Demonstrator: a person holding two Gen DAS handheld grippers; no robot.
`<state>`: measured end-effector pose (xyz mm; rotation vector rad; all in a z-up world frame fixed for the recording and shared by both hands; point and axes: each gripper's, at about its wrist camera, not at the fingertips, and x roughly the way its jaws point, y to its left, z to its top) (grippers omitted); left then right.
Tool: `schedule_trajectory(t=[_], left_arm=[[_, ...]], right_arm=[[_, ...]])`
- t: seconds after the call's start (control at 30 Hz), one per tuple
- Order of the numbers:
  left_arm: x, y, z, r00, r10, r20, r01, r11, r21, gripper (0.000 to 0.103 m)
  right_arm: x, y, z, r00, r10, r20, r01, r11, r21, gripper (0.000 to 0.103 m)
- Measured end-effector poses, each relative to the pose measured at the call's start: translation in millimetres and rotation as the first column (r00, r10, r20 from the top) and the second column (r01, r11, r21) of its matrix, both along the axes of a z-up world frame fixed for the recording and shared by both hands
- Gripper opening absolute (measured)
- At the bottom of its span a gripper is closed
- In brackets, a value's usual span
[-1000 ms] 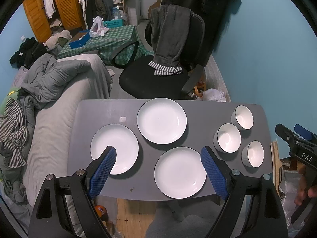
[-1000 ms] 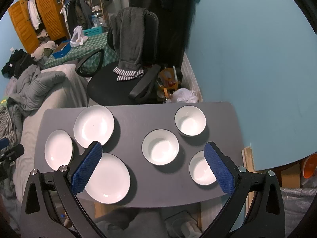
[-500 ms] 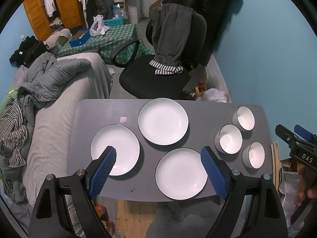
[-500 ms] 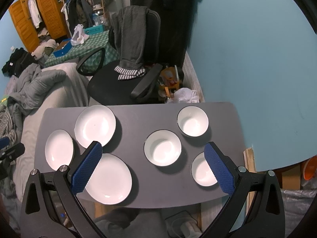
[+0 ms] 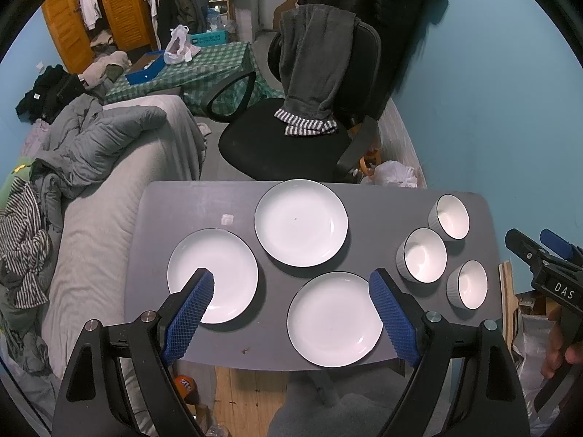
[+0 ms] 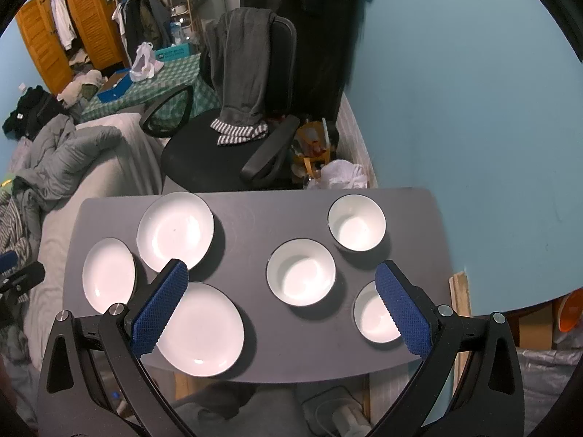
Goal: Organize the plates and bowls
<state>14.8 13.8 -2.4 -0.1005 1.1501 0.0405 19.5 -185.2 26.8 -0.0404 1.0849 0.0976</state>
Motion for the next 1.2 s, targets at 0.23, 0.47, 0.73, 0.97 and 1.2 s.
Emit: schedule_trajectory(t=[0.23,0.47,0.73,0.97,1.2], left_arm=[[1.8,0.3,0.2,1.000,0.004,0.000,-0.004,1.000,0.000,0.088],[3.8,3.8,1.0,1.000,0.007,-0.007,-0.007,1.000,-0.008,0.088],[2.2,13.6,-0.3,1.000,0.027,-0.015,-0.027,1.000,-0.002,0.088],[-1.4,25.8,0.5,0.998,0.059,-0.011,-0.059,0.998,0.020,0.088],[-10.6,42.8,-14.7,0.994,0.104,-0.038,-0.103,0.994,0.018,0.088]], right_arm=[[0.6,1.7,-1.8,1.000,-0.001,0.003,0.001,1.000,0.000,0.101],[-0.2,5.4,-1.6,1.000,0.006,0.003,-0.006,1.000,0.000,0.101],[0.9,11.2,3.8,0.997,0.069,0.037,-0.068,0.997,-0.029,0.101],[7.2,18.0,5.2,0.993,0.116,0.036,-0.115,0.993,-0.036,0.101],[11.9,35.4,1.6,0.982,0.185,0.035,-0.184,0.982,-0.044,0.101]])
